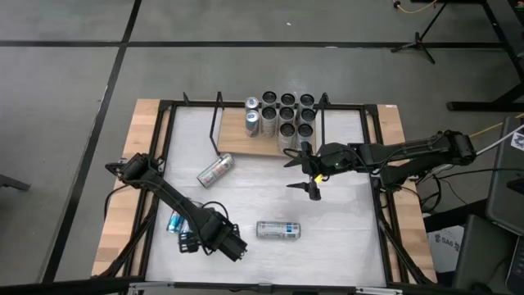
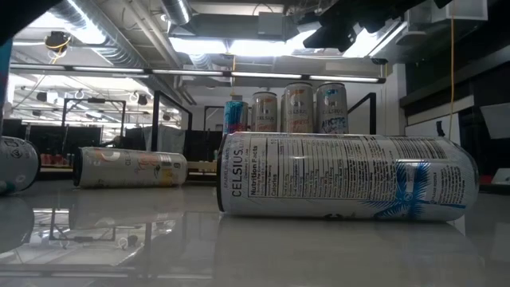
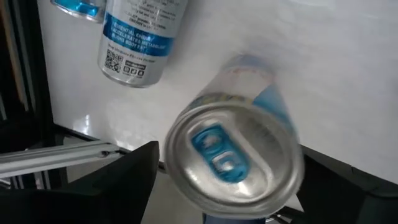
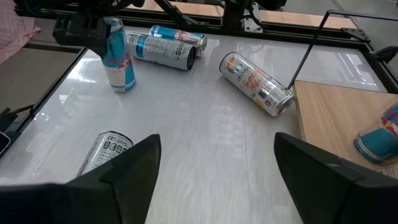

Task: Place canned beverage on shelf
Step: Put the blue soda can aligned with the other blue soda can on the shelf

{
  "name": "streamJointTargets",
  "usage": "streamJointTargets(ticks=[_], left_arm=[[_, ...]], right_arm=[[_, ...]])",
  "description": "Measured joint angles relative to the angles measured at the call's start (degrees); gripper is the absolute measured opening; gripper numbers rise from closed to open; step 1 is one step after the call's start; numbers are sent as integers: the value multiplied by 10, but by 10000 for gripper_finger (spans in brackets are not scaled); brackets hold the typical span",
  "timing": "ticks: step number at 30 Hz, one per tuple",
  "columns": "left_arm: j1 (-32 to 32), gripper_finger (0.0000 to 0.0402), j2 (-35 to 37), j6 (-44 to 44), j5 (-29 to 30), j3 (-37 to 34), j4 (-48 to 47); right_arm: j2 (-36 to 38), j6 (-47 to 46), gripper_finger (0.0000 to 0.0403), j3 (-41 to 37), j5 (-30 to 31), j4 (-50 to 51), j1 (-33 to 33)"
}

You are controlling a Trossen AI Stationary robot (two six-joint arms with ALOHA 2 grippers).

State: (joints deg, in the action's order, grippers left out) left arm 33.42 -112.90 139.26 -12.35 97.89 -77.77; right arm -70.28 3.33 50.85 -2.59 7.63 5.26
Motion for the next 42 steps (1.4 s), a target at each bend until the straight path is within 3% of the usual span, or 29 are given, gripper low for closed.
streamJointTargets(ticks=[13,19,26,32,38,42], left_arm=[[0,227,1,-19,50,0,-1],[-8,211,4,-111,108,0,1],[-62,213,28,-333,141,0,-3],[-139,213,50,-609,163,0,-17],[-218,213,50,-921,139,0,-24],[-256,213,48,-1080,150,0,-22]], right_arm=[[0,0,303,0,0,0,0],[0,0,303,0,0,0,0],[0,0,303,0,0,0,0],[0,0,303,0,0,0,0],[0,0,303,0,0,2,0],[0,0,303,0,0,3,0]])
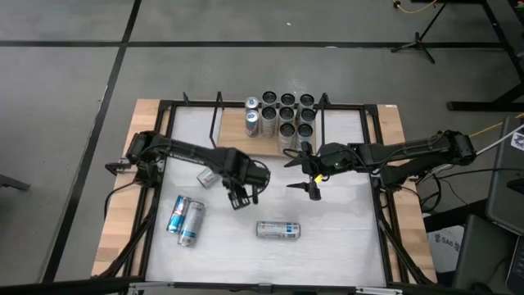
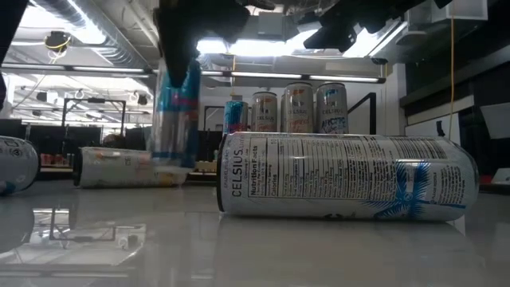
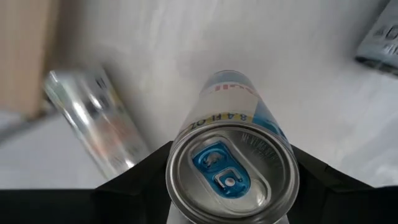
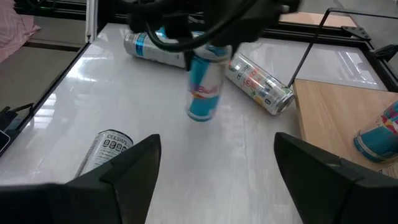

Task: Place canned beverage on shelf
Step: Put the blue soda can aligned with the other blue soda can on the shelf

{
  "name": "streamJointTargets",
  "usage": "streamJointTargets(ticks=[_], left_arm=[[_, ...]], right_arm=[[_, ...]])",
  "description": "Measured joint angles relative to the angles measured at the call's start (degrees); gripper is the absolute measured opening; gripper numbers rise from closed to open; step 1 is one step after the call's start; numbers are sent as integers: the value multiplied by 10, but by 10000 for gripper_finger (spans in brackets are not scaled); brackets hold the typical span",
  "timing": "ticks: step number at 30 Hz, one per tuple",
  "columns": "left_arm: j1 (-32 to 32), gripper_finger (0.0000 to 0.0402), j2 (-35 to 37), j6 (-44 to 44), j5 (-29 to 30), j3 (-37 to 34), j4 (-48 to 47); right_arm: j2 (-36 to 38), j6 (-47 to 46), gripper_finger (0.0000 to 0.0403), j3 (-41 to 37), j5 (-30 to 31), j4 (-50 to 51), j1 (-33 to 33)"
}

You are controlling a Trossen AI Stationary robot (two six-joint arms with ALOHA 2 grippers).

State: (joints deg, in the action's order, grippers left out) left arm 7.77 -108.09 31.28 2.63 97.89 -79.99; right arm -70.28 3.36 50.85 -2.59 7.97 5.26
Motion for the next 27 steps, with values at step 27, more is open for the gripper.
streamJointTargets(ticks=[27], left_arm=[[-23,213,-5,-544,8,0,115]], right_arm=[[0,0,303,0,0,0,0]])
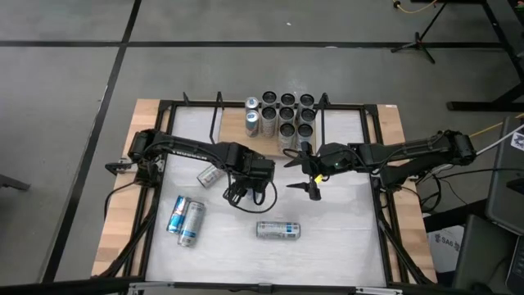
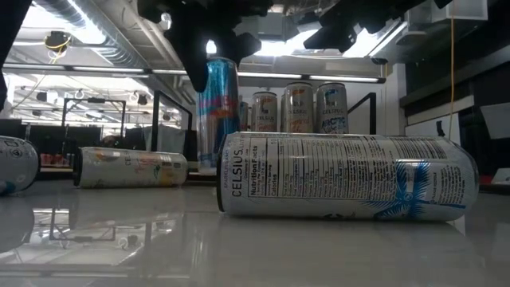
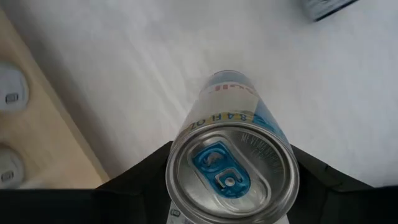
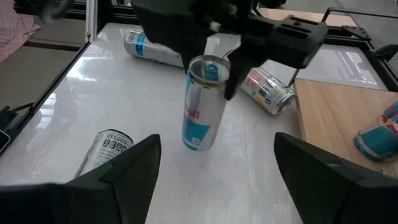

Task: Place canned beverage on shelf
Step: Put the blue soda can aligned with the other blue soda can on the shelf

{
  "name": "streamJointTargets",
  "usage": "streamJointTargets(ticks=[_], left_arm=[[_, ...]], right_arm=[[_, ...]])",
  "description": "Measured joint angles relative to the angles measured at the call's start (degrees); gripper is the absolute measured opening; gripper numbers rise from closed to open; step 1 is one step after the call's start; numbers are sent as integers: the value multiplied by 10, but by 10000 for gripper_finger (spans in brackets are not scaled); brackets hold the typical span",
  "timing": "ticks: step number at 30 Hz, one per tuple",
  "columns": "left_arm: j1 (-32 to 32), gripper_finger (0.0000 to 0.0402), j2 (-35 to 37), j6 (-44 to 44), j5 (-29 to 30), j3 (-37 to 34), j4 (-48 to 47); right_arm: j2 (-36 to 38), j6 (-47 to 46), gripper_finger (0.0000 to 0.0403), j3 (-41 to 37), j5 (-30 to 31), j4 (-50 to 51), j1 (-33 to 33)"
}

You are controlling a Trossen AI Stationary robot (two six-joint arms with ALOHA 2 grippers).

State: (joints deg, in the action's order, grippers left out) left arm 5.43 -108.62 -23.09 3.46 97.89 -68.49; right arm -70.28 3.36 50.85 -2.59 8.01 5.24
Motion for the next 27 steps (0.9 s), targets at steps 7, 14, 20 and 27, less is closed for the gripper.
streamJointTargets(ticks=[7,14,20,27], left_arm=[[3,213,-1,-17,-2,0,3],[3,213,-22,-15,-2,0,4],[3,216,-35,-15,-2,0,9],[2,255,-36,-15,0,0,12]], right_arm=[[0,0,303,0,0,-5,0],[0,0,303,0,0,-5,0],[0,0,303,0,0,-6,0],[0,0,303,0,0,-7,0]])
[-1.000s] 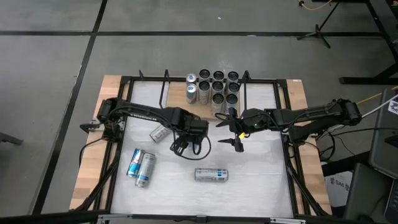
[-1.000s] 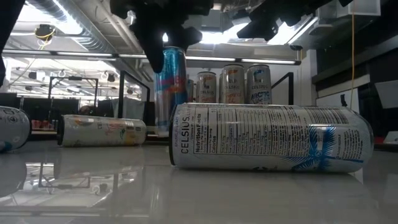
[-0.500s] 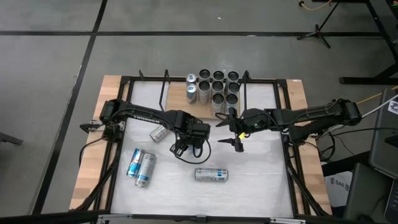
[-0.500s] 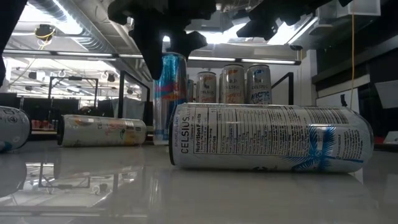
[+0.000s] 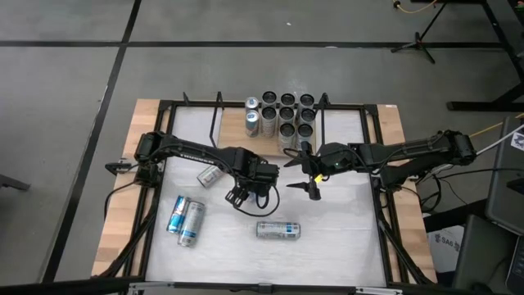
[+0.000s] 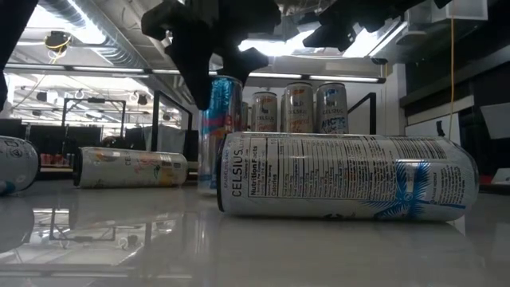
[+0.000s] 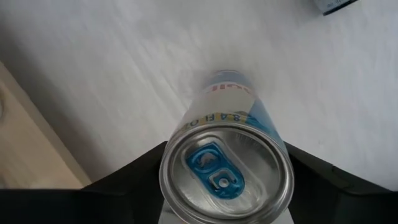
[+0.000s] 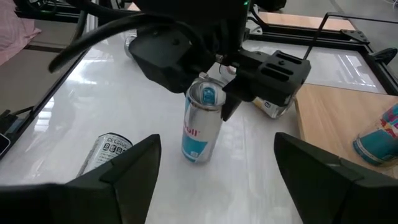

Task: Place canned beverage on shelf
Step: Put the blue soda can aligned with the other blue soda can on the shelf

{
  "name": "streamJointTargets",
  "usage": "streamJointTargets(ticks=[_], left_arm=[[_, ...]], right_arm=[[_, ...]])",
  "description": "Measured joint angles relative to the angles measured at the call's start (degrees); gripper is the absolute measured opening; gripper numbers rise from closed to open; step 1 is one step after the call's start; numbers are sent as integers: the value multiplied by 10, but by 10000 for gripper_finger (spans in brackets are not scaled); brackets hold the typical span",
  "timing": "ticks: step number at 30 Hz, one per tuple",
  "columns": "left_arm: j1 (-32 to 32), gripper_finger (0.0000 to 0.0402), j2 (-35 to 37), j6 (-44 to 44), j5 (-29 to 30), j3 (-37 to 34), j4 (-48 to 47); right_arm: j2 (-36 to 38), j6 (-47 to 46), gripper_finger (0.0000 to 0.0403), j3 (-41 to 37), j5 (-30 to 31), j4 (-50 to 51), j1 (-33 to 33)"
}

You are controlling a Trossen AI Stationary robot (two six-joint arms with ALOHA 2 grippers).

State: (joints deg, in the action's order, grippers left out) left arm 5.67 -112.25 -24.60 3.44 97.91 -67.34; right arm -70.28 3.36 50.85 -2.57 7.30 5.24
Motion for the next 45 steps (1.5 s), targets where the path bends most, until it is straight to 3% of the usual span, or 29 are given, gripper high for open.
streamJointTargets(ticks=[20,26,38,45], left_arm=[[0,317,0,12,25,0,8],[0,340,0,101,25,0,7],[0,338,0,327,14,0,5],[0,338,1,365,14,0,13]], right_arm=[[0,0,303,0,0,1,0],[0,0,303,0,0,1,0],[0,0,303,0,0,1,0],[0,0,303,0,0,1,0]])
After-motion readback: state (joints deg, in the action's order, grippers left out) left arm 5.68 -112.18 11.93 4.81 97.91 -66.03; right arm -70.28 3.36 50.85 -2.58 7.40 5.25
